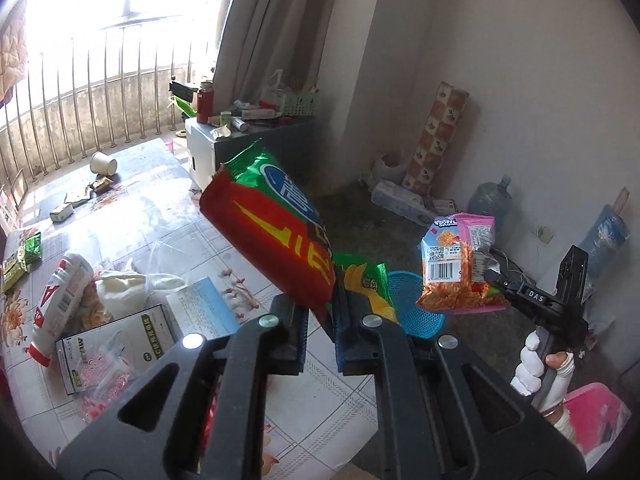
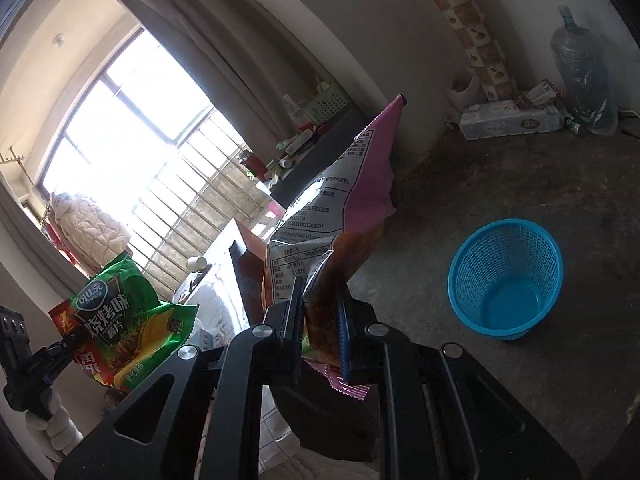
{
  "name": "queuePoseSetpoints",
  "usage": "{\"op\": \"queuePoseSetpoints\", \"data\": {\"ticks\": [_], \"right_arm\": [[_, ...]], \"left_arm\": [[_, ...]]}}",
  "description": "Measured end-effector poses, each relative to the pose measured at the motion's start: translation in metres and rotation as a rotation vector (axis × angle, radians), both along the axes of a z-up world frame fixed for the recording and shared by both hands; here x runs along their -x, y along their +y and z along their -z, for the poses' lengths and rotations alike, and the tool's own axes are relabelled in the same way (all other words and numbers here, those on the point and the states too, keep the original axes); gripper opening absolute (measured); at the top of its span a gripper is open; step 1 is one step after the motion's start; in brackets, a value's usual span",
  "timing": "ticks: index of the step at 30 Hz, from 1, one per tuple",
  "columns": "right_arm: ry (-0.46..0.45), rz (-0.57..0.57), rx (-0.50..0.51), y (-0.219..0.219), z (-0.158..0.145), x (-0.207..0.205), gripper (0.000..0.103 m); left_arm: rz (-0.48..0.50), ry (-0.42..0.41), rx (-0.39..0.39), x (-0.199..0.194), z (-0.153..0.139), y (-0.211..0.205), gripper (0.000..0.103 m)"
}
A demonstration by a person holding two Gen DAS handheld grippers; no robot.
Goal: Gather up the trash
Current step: 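Carry both bags to the blue wastebasket and open both tools to drop them, then return both tools to the table toward the pink knitted pad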
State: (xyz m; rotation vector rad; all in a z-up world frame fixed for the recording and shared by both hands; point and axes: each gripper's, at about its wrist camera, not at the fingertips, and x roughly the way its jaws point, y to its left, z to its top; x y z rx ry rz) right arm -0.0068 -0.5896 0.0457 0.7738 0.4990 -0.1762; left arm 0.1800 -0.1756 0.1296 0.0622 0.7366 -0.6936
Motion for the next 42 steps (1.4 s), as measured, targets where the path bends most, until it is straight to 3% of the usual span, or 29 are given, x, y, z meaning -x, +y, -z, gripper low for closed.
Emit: {"op": "queuePoseSetpoints", "data": {"ticks": [3, 8, 13, 16, 17, 18, 20, 21, 24, 27, 31, 35, 36, 40, 42], "right_arm": [[0.101, 0.114, 0.036, -0.035, 0.023, 0.004, 0.015], [0.258, 0.219, 0.061, -0.084, 0.075, -0.018, 0.015], [0.376, 0.261, 0.087, -0.117, 0.126, -0.057, 0.015], [0.419, 0.274, 0.116, -0.130, 0.151, -0.079, 0.018], [0.433, 0.273, 0.118, -0.135, 0.160, -0.087, 0.019], [0.442, 0.262, 0.110, -0.141, 0.170, -0.096, 0.023], [0.482, 0.258, 0.090, -0.146, 0.185, -0.105, 0.050], [0.491, 0.260, 0.080, -0.146, 0.191, -0.106, 0.050], [0.468, 0.265, 0.049, -0.142, 0.196, -0.095, 0.050], [0.452, 0.264, 0.036, -0.135, 0.192, -0.081, 0.050], [0.418, 0.265, 0.057, -0.118, 0.169, -0.058, 0.050], [0.351, 0.267, 0.154, -0.092, 0.119, -0.036, 0.052], [0.323, 0.271, 0.196, -0.082, 0.102, -0.029, 0.055], [0.166, 0.273, 0.391, -0.031, 0.038, 0.004, 0.092], [0.104, 0.243, 0.488, 0.000, 0.014, 0.016, 0.096]], "left_arm": [[0.132, 0.060, -0.091, -0.033, 0.037, -0.100, 0.009], [0.279, 0.157, -0.290, -0.067, 0.136, -0.246, 0.009], [0.331, 0.228, -0.398, -0.071, 0.221, -0.349, 0.009], [0.305, 0.236, -0.412, -0.081, 0.257, -0.386, 0.010], [0.291, 0.231, -0.418, -0.084, 0.268, -0.395, 0.014], [0.274, 0.234, -0.424, -0.087, 0.277, -0.403, 0.032], [0.236, 0.248, -0.424, -0.094, 0.291, -0.413, 0.055], [0.224, 0.255, -0.417, -0.095, 0.293, -0.413, 0.056], [0.222, 0.298, -0.371, -0.097, 0.289, -0.406, 0.056], [0.227, 0.258, -0.344, -0.099, 0.270, -0.394, 0.056], [0.271, 0.183, -0.277, -0.089, 0.223, -0.365, 0.056], [0.323, 0.129, -0.174, -0.071, 0.157, -0.311, 0.056], [0.335, 0.128, -0.142, -0.066, 0.140, -0.291, 0.056], [0.353, 0.102, -0.054, -0.041, 0.073, -0.191, 0.056], [0.318, 0.063, -0.027, -0.027, 0.043, -0.130, 0.056]]}}
